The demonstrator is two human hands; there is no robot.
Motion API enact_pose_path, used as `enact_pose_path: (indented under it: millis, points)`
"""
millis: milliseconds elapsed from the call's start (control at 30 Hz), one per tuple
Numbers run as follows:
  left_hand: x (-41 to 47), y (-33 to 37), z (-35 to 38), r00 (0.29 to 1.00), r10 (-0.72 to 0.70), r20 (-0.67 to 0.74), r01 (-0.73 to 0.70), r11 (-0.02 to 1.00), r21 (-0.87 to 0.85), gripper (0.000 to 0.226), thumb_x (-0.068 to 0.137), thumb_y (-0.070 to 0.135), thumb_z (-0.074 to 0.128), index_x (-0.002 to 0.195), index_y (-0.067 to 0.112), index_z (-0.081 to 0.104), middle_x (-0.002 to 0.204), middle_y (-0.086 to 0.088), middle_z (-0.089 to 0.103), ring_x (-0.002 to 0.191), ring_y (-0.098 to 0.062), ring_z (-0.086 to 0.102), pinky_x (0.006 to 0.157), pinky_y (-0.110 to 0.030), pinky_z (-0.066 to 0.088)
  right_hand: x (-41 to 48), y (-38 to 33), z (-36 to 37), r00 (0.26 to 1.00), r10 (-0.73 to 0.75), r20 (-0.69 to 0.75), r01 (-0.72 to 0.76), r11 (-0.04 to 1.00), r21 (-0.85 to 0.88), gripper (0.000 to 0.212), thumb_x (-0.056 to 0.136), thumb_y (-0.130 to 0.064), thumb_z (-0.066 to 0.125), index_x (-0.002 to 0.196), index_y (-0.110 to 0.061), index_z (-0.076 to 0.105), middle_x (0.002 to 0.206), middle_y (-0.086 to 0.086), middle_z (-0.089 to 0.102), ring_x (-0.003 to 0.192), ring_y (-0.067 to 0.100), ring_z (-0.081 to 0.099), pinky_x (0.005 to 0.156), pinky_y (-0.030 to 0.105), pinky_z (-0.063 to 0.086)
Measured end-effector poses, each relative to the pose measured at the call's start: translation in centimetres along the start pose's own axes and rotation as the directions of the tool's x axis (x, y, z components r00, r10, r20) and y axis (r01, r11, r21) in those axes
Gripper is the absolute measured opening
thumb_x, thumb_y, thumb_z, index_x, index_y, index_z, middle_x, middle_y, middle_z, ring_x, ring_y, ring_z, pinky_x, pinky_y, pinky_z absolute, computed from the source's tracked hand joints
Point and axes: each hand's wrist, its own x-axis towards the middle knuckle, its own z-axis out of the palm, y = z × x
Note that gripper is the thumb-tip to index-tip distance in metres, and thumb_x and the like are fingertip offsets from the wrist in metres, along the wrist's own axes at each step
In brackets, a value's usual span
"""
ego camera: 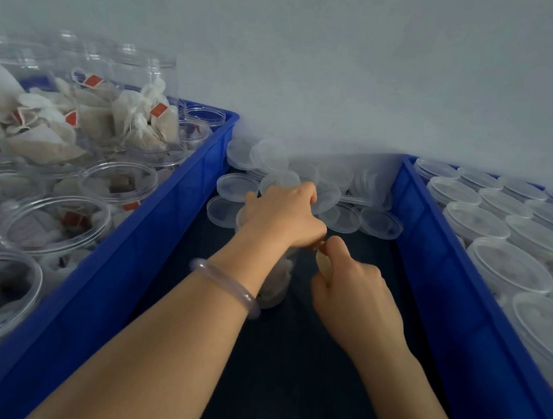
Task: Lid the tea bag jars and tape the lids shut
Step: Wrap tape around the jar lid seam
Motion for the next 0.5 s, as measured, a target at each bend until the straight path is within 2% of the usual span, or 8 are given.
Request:
enact_pose_path:
  millis: [133,200,267,333,433,500]
  points:
    - [-0.2,0.4,-0.2,1.0,0.009,0.022,-0.009,1.0,0.013,0.059,0.069,0.022,0.065,0.124,0.031,0.045,0.118,0.004,0.058,0.109,-0.022,0.048,0.101,-0.05,0.023,-0.3,-0.1,-0.8,1.0,0.003,0.022,-0.003,1.0,-0.029,0.02,0.093,-0.02,0.048,0.106,-0.031,0.036,0.066,-0.007,0.046,0.052,0.005,0.044,0.04,0.02,0.027]
    - [0.0,0.3,-0.2,1.0,-0.016,0.02,0.016,1.0,0.005,0.058,0.069,0.022,0.066,0.123,0.03,0.046,0.116,0.003,0.058,0.112,-0.023,0.049,0.102,-0.05,0.023,-1.2,-0.5,-1.1,1.0,0.003,0.014,-0.003,0.999,-0.036,0.019,0.092,-0.022,0.049,0.105,-0.032,0.037,0.066,-0.008,0.048,0.052,0.005,0.046,0.039,0.02,0.034]
    - [0.4,0.0,-0.7,0.995,-0.07,-0.065,0.069,0.998,-0.012,0.043,0.076,0.022,0.058,0.117,0.026,0.048,0.11,0.002,0.059,0.109,-0.024,0.05,0.099,-0.049,0.027,-2.9,-0.9,-0.6,0.996,-0.071,-0.051,0.07,0.997,-0.026,0.018,0.086,-0.028,0.049,0.099,-0.036,0.039,0.06,-0.011,0.046,0.048,0.002,0.047,0.036,0.019,0.037]
    - [0.8,-0.4,-1.1,0.989,-0.063,-0.132,0.066,0.998,0.023,0.03,0.079,0.021,0.053,0.109,0.025,0.049,0.104,0.001,0.059,0.106,-0.025,0.051,0.092,-0.043,0.031,-3.7,-0.2,0.3,0.995,-0.083,-0.057,0.081,0.996,-0.025,0.019,0.083,-0.033,0.048,0.099,-0.038,0.039,0.057,-0.015,0.045,0.045,-0.002,0.045,0.034,0.012,0.028]
    - [1.1,-0.5,-0.7,0.998,0.045,-0.04,-0.041,0.994,0.102,0.035,0.077,0.02,0.055,0.111,0.029,0.05,0.11,0.004,0.057,0.107,-0.022,0.049,0.086,-0.041,0.026,-2.1,2.4,1.8,0.997,0.076,0.005,-0.076,0.996,-0.037,0.027,0.094,-0.045,0.048,0.117,-0.034,0.037,0.07,-0.015,0.047,0.056,0.002,0.05,0.044,0.014,0.033]
    - [1.4,-0.7,-0.5,1.0,0.017,0.002,-0.017,0.995,0.101,0.04,0.079,0.028,0.06,0.117,0.03,0.048,0.116,0.004,0.056,0.11,-0.02,0.048,0.094,-0.044,0.027,-0.6,3.3,3.1,1.0,0.031,-0.003,-0.031,0.993,-0.114,0.043,0.092,-0.057,0.045,0.121,-0.027,0.034,0.072,-0.013,0.046,0.062,0.005,0.053,0.053,0.022,0.04]
